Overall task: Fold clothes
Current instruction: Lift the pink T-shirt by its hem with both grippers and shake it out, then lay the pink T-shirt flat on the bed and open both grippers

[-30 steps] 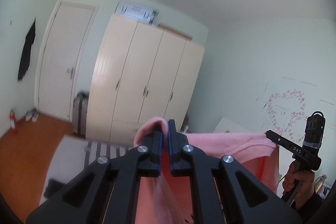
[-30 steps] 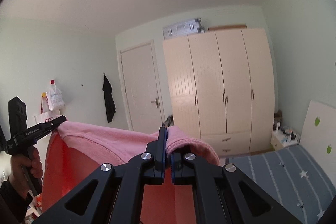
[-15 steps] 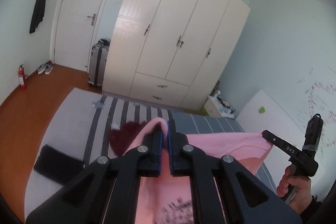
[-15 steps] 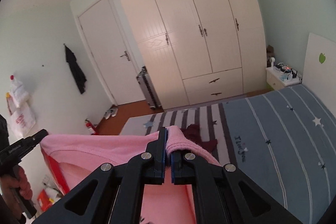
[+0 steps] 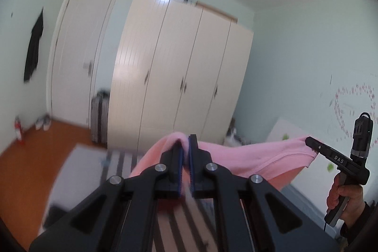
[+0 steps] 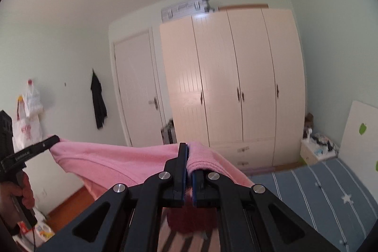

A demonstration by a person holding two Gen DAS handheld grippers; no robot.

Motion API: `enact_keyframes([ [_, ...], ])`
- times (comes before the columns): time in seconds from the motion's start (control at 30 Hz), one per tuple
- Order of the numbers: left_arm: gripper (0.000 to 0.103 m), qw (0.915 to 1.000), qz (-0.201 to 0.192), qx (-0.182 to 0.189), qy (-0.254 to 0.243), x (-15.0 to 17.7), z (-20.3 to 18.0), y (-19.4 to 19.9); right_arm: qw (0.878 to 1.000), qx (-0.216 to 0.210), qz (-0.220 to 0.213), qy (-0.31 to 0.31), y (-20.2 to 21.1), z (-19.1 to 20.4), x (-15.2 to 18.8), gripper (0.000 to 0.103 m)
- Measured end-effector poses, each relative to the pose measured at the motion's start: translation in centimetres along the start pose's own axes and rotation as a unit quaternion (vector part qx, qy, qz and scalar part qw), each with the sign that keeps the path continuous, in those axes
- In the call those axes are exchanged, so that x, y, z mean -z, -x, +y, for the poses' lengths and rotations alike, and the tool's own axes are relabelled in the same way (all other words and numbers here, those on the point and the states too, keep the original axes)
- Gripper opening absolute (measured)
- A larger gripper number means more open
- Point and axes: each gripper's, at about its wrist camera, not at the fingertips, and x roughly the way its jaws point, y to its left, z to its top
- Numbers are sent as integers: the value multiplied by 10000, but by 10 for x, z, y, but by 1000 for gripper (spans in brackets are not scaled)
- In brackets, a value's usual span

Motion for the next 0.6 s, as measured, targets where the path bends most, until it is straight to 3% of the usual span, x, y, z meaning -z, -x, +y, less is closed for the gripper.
enact_keyframes([
  [0.13,3,9942,987,-290,327,136,25,0,9925,203,1202,2,10,2,144,2],
  [0.23,3,9822,1720,-505,569,237,44,0,9748,327,2186,-314,18,0,267,2],
  [0.33,3,9634,2445,-727,822,341,62,2,9476,468,3103,-602,26,4,394,2],
  [0.47,3,9302,3375,-1067,971,483,80,9,9076,622,4053,-899,47,9,541,2],
  [0.6,3,9096,3843,-1186,1043,564,85,19,8760,707,4630,-1152,58,3,642,2],
])
